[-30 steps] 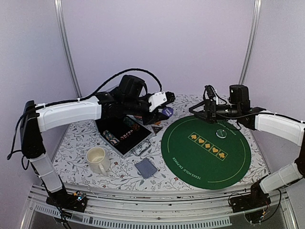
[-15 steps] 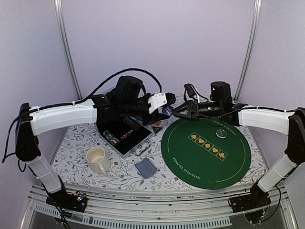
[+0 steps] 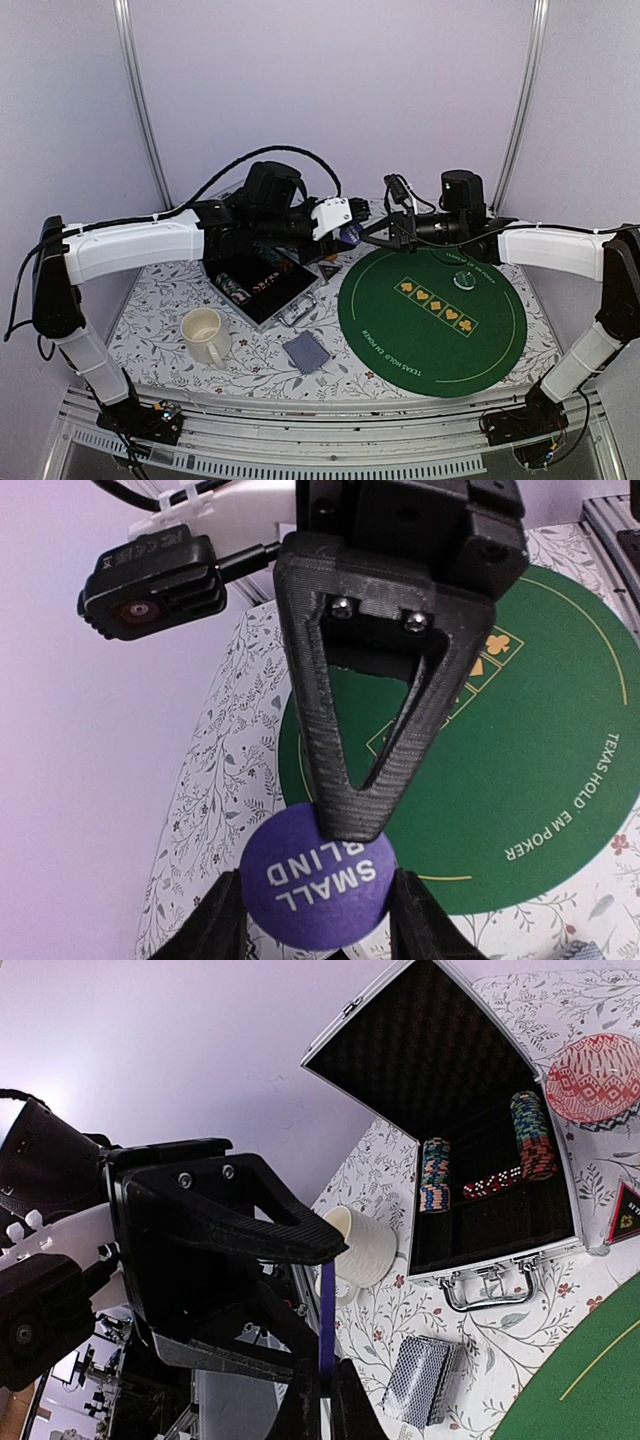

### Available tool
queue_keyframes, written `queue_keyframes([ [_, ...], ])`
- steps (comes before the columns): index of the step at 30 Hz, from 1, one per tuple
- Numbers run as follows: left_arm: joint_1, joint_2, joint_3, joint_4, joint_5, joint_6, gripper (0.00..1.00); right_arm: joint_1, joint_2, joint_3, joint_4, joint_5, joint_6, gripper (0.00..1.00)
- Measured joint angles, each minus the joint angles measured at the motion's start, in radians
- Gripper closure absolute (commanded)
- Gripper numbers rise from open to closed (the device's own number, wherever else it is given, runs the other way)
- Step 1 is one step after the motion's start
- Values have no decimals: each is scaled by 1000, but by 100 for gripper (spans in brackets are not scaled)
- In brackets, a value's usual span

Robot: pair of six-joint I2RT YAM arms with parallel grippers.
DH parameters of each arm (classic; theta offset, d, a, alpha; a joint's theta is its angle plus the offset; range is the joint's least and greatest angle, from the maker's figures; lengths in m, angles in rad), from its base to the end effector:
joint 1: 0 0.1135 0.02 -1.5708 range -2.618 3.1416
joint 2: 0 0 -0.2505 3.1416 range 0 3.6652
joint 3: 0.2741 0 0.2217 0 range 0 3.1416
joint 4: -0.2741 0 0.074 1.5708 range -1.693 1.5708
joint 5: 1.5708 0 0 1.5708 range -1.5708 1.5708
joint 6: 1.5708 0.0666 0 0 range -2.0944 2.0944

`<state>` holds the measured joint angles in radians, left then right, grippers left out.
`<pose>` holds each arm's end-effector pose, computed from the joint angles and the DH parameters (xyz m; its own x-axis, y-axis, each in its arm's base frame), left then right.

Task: Distribute texas hold em gaming equipment
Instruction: Pass from the left arm to the right, then place the small blind button in the small blind area.

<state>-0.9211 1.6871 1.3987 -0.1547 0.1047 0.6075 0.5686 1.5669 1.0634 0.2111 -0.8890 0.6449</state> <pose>0.2349 -0.3207 0.2990 0.2717 0.5808 -0.7674 0.8452 0.2374 0.4789 0.2637 0.2299 0.2802 -0.7747 -0.0455 -0.6307 -0.6258 0.1978 0.7545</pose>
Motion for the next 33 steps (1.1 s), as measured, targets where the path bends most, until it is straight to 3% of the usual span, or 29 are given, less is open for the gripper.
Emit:
queue_keyframes([
  [1,0,0,0,0,-1,2,69,0,0,0,0,-1,3,98],
  [2,0,0,-1,0,-1,2,61,0,0,0,-1,-1,5,98],
  [5,-1,-1,-3,2,-2,4,30,0,0,0,-1,-1,6,98],
  [9,-3,-9,-21,7,-9,2,18,0,-1,0,-11,8,-2,98],
  [21,-2,-43,-74,-12,-50,-46,14,-64,-85,-16,-151,92,-72,98],
  [33,69,-16,-69,-45,-69,-209,8,-128,-151,-143,-319,159,-116,98],
])
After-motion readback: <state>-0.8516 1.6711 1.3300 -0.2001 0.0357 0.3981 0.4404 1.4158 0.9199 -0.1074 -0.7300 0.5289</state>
